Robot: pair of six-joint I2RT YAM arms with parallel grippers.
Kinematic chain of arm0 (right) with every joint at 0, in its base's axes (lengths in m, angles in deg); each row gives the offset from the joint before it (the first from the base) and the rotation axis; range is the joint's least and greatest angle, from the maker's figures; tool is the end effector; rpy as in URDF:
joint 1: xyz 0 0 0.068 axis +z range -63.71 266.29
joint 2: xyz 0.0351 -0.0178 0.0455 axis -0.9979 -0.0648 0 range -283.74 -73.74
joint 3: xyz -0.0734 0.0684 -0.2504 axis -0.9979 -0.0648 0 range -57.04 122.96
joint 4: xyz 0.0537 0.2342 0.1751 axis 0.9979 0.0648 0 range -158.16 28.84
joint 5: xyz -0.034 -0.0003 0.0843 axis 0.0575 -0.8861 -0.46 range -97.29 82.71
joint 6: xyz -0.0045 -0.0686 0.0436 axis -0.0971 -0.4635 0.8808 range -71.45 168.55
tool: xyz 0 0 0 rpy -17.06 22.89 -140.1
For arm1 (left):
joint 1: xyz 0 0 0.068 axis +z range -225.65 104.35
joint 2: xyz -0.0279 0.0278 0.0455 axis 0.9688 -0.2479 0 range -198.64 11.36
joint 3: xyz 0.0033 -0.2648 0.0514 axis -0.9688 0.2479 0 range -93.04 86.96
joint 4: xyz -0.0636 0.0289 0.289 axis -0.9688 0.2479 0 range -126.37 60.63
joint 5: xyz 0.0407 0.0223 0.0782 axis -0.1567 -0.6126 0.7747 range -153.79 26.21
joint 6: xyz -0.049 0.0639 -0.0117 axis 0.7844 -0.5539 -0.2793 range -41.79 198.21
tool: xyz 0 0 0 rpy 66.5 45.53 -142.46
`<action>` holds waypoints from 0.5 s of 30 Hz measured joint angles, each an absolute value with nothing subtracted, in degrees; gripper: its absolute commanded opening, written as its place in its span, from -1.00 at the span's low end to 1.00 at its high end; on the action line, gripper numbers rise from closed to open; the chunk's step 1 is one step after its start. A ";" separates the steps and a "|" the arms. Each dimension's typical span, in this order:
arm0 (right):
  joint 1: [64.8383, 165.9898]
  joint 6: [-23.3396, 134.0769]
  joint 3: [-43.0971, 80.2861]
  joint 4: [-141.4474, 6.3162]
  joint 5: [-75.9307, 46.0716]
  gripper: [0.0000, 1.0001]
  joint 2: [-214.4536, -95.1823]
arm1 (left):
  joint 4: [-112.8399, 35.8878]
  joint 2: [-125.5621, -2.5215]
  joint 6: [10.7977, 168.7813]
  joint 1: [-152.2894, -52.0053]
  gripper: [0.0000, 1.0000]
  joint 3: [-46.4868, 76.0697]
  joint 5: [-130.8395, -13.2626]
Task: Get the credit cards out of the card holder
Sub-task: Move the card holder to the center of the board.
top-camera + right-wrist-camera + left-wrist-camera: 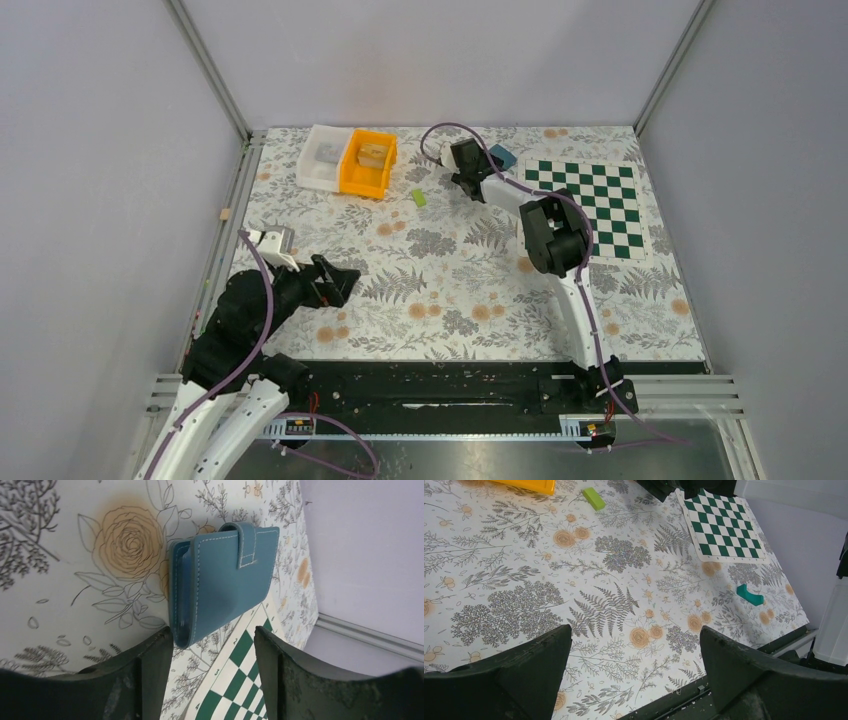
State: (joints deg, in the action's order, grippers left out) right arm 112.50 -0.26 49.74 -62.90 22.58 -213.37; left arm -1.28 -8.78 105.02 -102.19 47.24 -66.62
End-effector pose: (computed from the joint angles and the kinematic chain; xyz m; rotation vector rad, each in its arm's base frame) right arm 0.5497 0.2314 0.0959 -1.1286 1.9452 -0.7960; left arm 0.1423 -0.0750 0.3161 0.0312 1.8987 -0.6897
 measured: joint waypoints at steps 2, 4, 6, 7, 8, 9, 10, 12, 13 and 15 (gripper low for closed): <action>112.50 -1.36 50.03 -63.91 23.56 0.30 -214.05 | -1.28 -9.30 105.02 -102.19 0.97 47.24 -66.47; 112.48 -2.49 50.27 -65.05 24.28 0.20 -214.66 | -1.28 -9.80 105.02 -102.19 0.97 47.24 -66.36; 112.48 -3.21 50.57 -65.77 24.87 0.03 -215.29 | -1.28 -10.33 105.02 -102.19 0.97 47.24 -66.29; 112.48 -3.61 50.68 -66.07 25.14 -0.09 -215.58 | -1.28 -10.55 105.02 -102.19 0.97 47.24 -66.23; 112.46 -3.87 50.70 -66.16 25.18 -0.25 -215.82 | -1.28 -10.66 105.02 -102.19 0.97 47.24 -66.12; 112.46 -4.04 50.70 -66.14 25.14 -0.43 -216.01 | -1.28 -10.72 105.02 -102.19 0.97 47.24 -66.05; 112.46 -4.31 50.70 -66.05 25.07 -0.59 -216.12 | -1.28 -10.72 105.02 -102.19 0.97 47.24 -65.90; 112.46 -4.50 50.68 -65.48 24.92 -0.92 -216.23 | -1.28 -10.72 105.02 -102.19 0.97 47.24 -65.66; 112.46 -4.39 50.68 -65.35 24.87 -1.00 -216.23 | -1.28 -10.72 105.02 -102.19 0.97 47.24 -65.53; 112.46 -4.29 50.53 -65.46 24.63 -1.00 -216.01 | -1.28 -10.72 105.04 -102.19 0.97 47.24 -65.40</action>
